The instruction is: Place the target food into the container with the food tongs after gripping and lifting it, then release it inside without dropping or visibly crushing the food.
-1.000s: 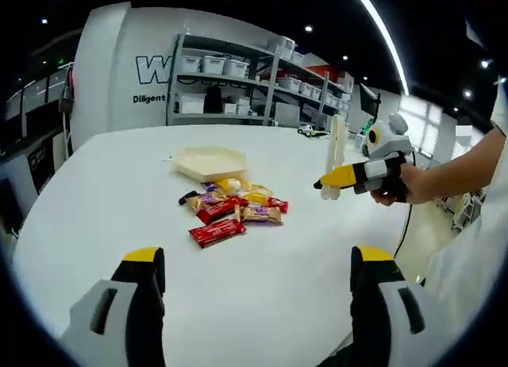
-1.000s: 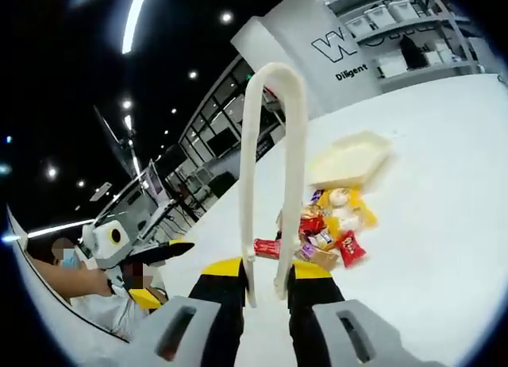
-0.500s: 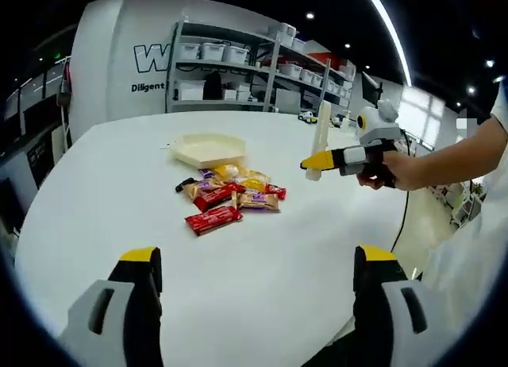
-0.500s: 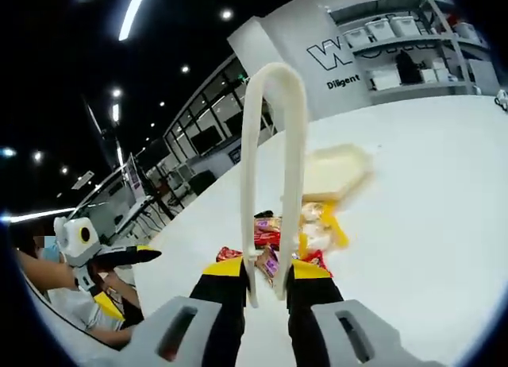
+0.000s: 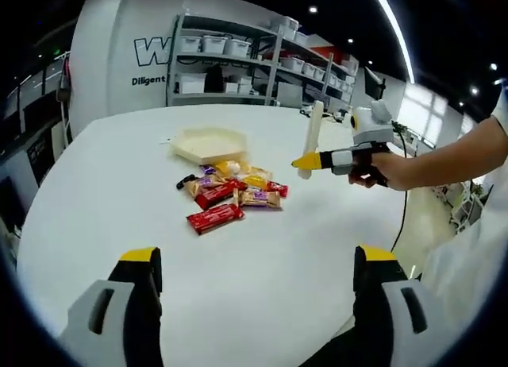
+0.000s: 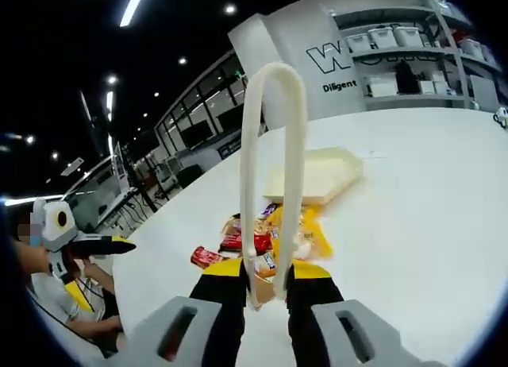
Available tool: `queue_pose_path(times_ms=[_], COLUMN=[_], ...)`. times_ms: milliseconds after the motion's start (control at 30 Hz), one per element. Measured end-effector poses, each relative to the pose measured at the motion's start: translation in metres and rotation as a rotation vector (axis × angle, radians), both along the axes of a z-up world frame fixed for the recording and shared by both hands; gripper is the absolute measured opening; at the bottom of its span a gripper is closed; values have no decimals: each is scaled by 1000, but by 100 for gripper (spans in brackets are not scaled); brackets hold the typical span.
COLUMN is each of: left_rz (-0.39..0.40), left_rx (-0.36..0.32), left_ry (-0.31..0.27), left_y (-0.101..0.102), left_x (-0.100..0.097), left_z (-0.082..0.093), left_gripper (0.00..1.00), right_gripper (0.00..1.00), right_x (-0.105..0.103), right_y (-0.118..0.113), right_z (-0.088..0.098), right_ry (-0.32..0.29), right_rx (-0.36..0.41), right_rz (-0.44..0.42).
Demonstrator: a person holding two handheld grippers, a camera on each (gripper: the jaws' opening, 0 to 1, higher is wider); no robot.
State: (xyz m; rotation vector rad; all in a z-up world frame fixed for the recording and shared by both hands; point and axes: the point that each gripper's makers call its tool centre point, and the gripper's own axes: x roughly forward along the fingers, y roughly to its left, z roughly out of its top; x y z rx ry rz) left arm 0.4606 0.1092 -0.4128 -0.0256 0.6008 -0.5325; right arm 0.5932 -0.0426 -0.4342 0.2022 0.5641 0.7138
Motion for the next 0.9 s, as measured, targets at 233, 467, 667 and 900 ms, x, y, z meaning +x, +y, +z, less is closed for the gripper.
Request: queue_pose_path(times_ms=[233,467,667,900], left_rz=[-1,12,35,49], left_rx=[5,5,5,7], left_ry=[-4,-2,9,14], left_y=[-1,3,10,15], left_x=[0,-2,-4,-5], left_z=[3,5,4,6], left_gripper=[99,99,99,99], right_gripper=[13,13,14,15], right_x=[10,23,25,33], right_y=[6,5,11,13], right_z=[-12,-21,-29,-32], right_ry=[-21,-29,-31,-86], right_rx=[-41,-53,-62,-95], right_rz=[5,-10,-7,-9])
